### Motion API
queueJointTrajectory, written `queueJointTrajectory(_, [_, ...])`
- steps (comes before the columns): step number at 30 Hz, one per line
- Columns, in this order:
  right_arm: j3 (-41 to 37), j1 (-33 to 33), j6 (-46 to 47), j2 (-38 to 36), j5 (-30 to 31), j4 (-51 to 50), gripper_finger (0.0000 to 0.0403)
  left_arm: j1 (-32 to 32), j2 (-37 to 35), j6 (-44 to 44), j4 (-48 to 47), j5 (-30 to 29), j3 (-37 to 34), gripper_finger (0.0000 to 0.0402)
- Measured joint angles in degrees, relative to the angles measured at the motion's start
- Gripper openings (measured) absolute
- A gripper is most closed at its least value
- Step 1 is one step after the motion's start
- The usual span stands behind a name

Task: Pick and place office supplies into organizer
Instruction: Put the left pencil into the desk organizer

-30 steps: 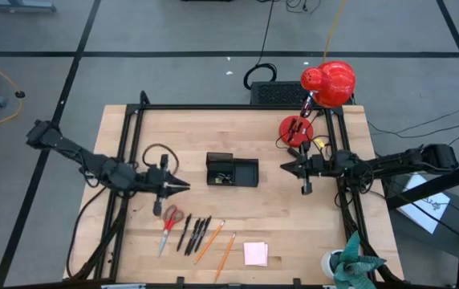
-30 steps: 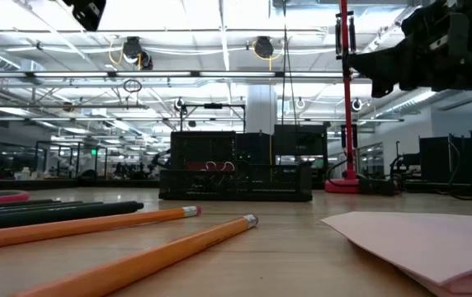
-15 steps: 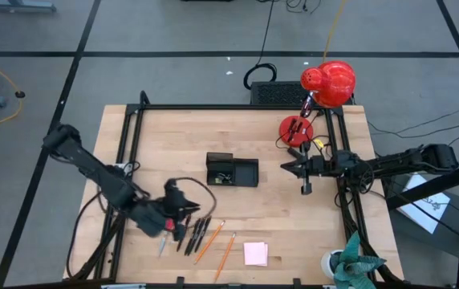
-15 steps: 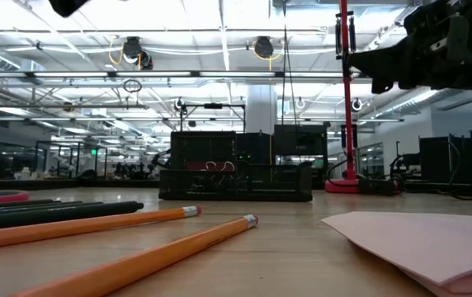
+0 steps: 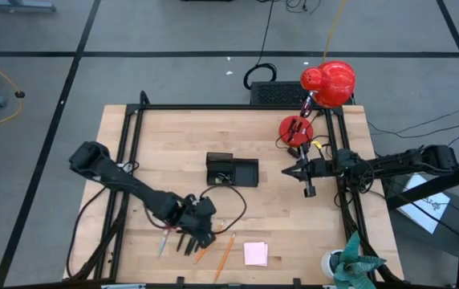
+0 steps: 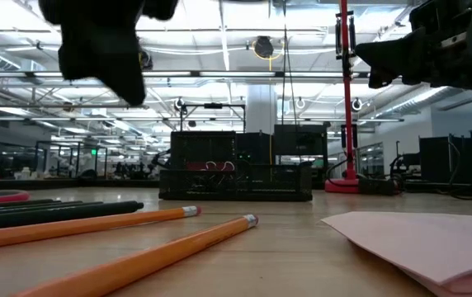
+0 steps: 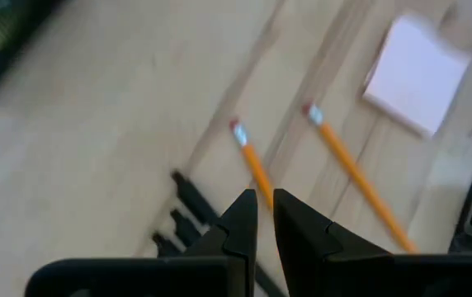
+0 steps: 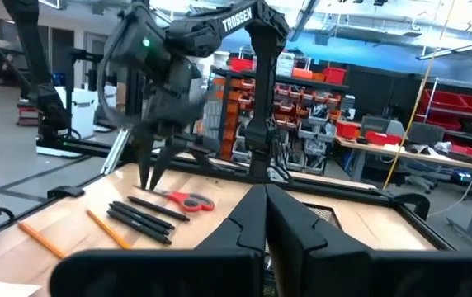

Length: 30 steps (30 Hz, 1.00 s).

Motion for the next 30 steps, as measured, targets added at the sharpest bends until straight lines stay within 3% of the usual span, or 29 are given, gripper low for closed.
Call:
queueJointTrajectory(4, [0.00,0.00,0.14,-0.02,0.02,0.70,0.0000,1.40,2.53,0.06,-0.07,6.78,0.23,0.0077])
queueJointTrajectory(10, [-0.02,0.00,1.69,-0.04,0.07,0.85,0.0000,3.97,4.70,-3.21,1.07,10.86,0.29,0.0154])
queueJointTrajectory(14, [-0.04,0.00,2.94,-0.04,0.09,0.66,0.0000,5.22,4.76,-3.67,2.48,11.76,0.29,0.0185])
queueJointTrajectory(18, [-0.04,0.00,3.01,-0.04,0.03,0.61,0.0000,6.20,4.76,1.47,5.24,12.96,0.29,0.0195])
queueJointTrajectory(25, [-0.04,0.00,3.01,-0.04,0.01,0.62,0.0000,7.77,6.53,3.17,7.39,15.50,0.31,0.0196])
queueJointTrajectory(30, [-0.04,0.00,2.99,-0.01,0.00,0.54,0.0000,7.84,9.41,5.85,7.84,16.32,3.80,0.0196])
